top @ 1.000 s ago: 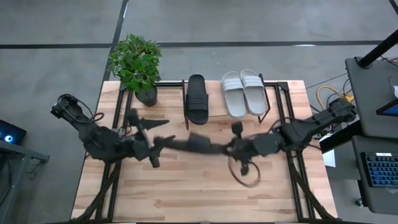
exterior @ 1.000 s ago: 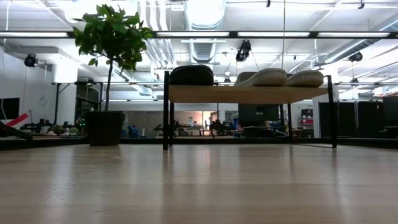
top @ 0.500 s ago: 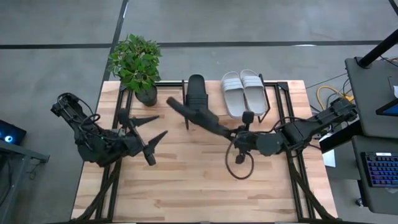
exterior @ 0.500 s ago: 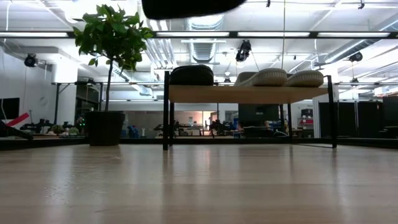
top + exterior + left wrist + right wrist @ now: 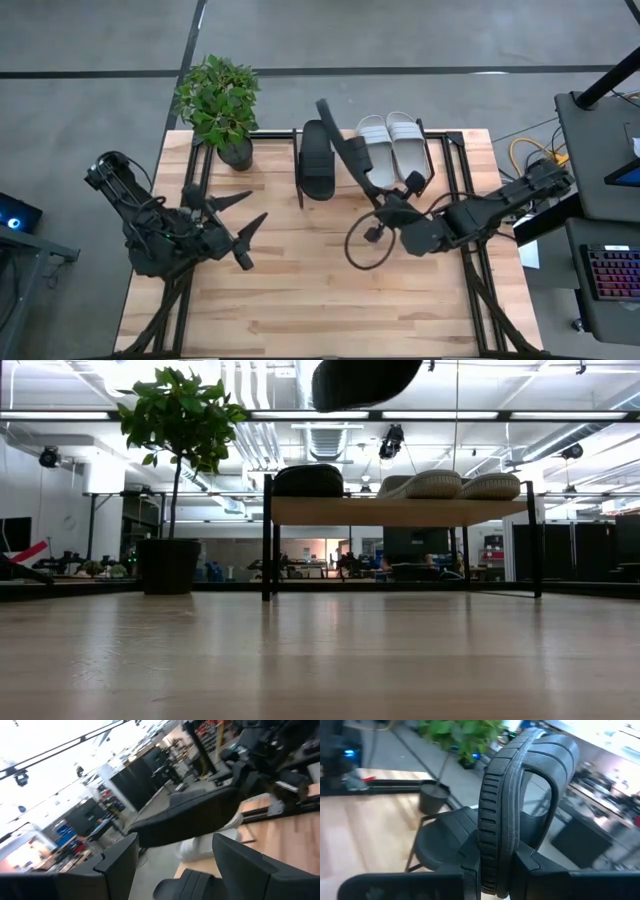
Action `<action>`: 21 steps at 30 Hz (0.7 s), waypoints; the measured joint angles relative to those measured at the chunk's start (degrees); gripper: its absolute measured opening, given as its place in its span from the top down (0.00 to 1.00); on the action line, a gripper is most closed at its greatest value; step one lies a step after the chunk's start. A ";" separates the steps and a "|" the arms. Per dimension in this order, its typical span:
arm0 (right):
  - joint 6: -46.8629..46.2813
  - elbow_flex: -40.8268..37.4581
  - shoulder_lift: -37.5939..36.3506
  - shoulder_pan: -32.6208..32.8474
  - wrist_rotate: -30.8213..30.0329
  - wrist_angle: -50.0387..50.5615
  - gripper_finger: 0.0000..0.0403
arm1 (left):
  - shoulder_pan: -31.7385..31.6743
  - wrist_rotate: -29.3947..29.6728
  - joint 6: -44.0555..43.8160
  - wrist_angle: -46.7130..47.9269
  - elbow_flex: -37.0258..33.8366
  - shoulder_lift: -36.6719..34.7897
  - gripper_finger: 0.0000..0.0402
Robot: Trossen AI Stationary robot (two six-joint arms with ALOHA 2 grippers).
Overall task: Pick and place slides into the shelf
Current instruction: Put the black slide on the shelf
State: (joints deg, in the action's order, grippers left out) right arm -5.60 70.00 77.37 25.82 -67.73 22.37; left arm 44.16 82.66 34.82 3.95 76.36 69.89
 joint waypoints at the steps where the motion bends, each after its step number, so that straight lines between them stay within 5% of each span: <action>1: -1.14 0.00 0.86 0.00 -1.21 -0.29 0.89 | 0.11 1.16 0.00 0.00 0.00 0.25 0.41; 6: -5.08 0.00 4.99 0.04 -5.64 -1.08 0.89 | 0.83 7.21 0.03 -0.02 -0.07 0.91 0.41; 12: -7.28 0.02 9.12 0.01 -11.66 -1.63 0.89 | 2.50 7.40 0.03 -0.04 -0.24 0.94 0.41; 21: -13.74 -0.17 11.94 -1.76 -10.85 -0.98 0.89 | 5.27 7.40 0.00 -0.09 -0.33 0.91 0.41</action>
State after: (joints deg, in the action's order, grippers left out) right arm -19.34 69.82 89.31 24.06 -78.59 21.39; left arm 49.43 90.06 34.83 3.86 76.03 70.81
